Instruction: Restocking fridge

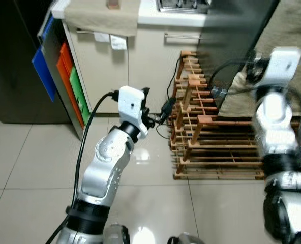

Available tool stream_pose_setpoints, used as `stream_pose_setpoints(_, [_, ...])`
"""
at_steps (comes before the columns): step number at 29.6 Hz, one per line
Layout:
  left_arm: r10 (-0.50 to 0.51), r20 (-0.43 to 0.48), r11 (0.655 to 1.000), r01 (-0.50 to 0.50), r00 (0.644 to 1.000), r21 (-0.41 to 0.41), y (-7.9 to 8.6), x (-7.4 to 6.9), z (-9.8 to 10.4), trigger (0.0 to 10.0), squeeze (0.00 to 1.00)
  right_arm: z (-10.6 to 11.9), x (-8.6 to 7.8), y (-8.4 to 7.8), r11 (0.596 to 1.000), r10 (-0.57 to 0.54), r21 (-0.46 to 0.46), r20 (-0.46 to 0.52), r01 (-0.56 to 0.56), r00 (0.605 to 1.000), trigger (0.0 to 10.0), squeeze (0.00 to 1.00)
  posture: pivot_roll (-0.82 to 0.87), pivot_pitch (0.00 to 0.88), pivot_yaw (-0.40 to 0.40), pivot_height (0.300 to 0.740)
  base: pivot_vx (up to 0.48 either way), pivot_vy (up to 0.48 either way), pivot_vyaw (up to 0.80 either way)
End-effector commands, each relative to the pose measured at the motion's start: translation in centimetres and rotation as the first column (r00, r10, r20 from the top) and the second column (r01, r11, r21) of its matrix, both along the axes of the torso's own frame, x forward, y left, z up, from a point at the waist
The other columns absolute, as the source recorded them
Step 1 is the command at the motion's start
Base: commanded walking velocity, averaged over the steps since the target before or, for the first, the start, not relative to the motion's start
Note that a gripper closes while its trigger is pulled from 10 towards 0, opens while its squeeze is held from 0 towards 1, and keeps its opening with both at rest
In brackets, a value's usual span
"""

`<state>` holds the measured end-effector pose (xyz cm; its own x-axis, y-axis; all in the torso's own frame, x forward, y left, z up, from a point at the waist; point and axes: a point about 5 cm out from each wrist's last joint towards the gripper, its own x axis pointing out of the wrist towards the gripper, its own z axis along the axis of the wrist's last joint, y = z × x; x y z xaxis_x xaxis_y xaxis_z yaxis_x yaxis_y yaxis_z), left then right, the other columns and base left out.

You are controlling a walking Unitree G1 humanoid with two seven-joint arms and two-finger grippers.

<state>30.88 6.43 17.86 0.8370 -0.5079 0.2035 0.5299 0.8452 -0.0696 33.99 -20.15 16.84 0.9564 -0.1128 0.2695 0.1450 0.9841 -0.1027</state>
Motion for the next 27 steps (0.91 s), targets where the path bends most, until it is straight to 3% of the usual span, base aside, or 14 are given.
stream_pose_setpoints(1, [-0.027,0.015,1.000,0.028,1.000,-0.011,-0.8,0.2,0.3,10.0,0.00,1.4,-0.3,0.3,1.000,0.024,0.006,0.055,-0.025,0.998,10.0,0.00,-0.15,0.000,0.013,0.740,0.000,0.352,-0.77])
stream_pose_setpoints(8, [-0.010,0.032,1.000,0.010,0.999,-0.016,-0.8,1.7,0.9,10.0,0.00,0.0,-1.0,1.1,0.997,0.032,0.065,-0.004,-0.032,0.999,10.0,0.00,-0.16,0.000,0.034,0.740,0.000,0.479,-0.76])
stream_pose_setpoints(21, [-0.011,0.055,0.999,0.010,0.998,0.031,-0.1,2.0,0.7,10.0,0.00,-0.3,-2.3,1.3,0.997,0.030,0.079,-0.021,-0.028,0.999,10.0,0.00,-0.14,0.000,0.068,0.740,0.000,0.462,-0.76])
stream_pose_setpoints(27, [0.109,-0.006,0.994,-0.109,0.994,-0.027,1.3,3.1,0.5,10.0,0.00,-0.8,-3.8,0.9,0.992,-0.026,0.123,0.013,0.024,1.000,10.0,0.00,-0.12,0.000,0.050,0.740,0.270,0.396,-0.75])
